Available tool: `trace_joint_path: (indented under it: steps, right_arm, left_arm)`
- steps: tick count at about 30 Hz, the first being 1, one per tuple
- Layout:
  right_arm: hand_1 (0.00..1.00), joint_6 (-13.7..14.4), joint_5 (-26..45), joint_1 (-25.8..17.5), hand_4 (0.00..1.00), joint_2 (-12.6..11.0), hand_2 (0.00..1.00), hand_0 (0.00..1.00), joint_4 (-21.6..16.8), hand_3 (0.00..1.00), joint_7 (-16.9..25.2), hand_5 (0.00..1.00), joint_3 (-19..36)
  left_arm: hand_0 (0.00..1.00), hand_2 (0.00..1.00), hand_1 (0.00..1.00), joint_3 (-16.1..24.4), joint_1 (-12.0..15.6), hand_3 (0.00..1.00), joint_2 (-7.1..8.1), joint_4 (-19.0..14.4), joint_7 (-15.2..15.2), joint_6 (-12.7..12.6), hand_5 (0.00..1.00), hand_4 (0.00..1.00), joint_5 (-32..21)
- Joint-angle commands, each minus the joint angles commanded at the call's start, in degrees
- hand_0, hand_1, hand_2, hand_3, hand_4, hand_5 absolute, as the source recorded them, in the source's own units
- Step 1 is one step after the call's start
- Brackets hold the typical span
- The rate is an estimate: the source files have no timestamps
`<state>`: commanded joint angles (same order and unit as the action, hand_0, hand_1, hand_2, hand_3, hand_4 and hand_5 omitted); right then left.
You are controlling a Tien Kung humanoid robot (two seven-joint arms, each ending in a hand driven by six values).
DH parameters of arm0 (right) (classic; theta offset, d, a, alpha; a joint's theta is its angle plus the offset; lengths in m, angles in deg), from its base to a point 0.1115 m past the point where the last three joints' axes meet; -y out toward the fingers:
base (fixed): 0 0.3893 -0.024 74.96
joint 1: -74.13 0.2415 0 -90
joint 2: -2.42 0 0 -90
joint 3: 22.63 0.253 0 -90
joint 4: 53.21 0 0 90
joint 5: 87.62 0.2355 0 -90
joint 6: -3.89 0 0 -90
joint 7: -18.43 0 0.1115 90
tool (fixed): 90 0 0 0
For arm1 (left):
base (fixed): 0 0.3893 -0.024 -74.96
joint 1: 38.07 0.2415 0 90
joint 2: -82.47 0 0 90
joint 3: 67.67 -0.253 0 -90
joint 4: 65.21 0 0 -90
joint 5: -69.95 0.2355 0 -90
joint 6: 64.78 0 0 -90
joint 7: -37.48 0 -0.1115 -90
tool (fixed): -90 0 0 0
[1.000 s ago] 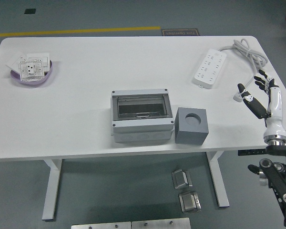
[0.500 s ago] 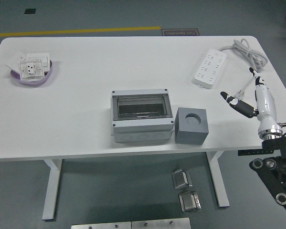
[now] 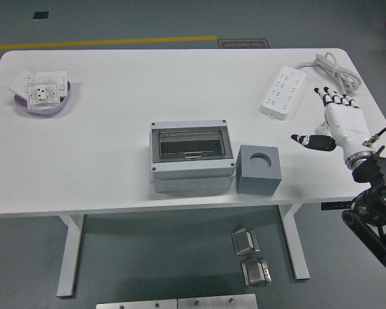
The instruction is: Pick up the cylinder from the cube,place it in the box,flap close box
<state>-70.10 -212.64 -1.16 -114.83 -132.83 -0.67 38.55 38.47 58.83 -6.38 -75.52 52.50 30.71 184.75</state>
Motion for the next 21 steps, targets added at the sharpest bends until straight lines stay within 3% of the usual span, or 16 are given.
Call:
trace_joint_path:
  steps: [11,12,13,18,19,21]
  right_arm:
    - [0.998,9.4,13.8,-4.6,0.975,-0.2,0.998,0.998,-7.8,0.998,7.3,0.328,-0.8]
    - [0.998,9.9,15.1,-4.8,0.975,0.0,0.998,0.998,-8.4,0.998,7.7,0.328,-1.1]
    - [0.998,10.1,16.2,-4.7,0.887,0.3,0.998,0.998,-8.6,0.998,8.0,0.174,-1.7]
    - [0.998,10.3,19.1,-3.3,0.887,2.1,0.998,0.998,-7.7,0.998,8.7,0.174,-4.7]
    - [0.998,10.2,19.2,-2.8,0.807,2.4,0.998,0.998,-7.3,0.998,8.7,0.105,-5.5]
    - [0.998,9.9,18.9,-1.9,0.807,3.0,0.998,0.998,-6.3,0.998,8.5,0.105,-6.9]
  left_arm:
    - [0.634,0.547,0.58,1.8,-0.2,0.597,0.1,0.0,0.1,0.0,0.038,0.508,1.9]
    - [0.634,0.547,0.58,2.1,-0.2,0.597,0.12,0.0,0.1,0.1,0.038,0.508,2.2]
    - [0.634,0.548,0.58,2.4,-0.2,0.598,0.14,0.0,0.1,0.1,0.038,0.508,2.5]
    - [0.634,0.548,0.58,2.4,-0.4,0.598,0.16,0.0,0.2,0.1,0.038,0.508,2.6]
    - [0.634,0.548,0.58,2.3,-0.4,0.597,0.17,0.0,0.2,0.1,0.038,0.507,2.5]
    - [0.634,0.548,0.58,2.2,-0.5,0.597,0.18,0.0,0.2,0.1,0.038,0.507,2.4]
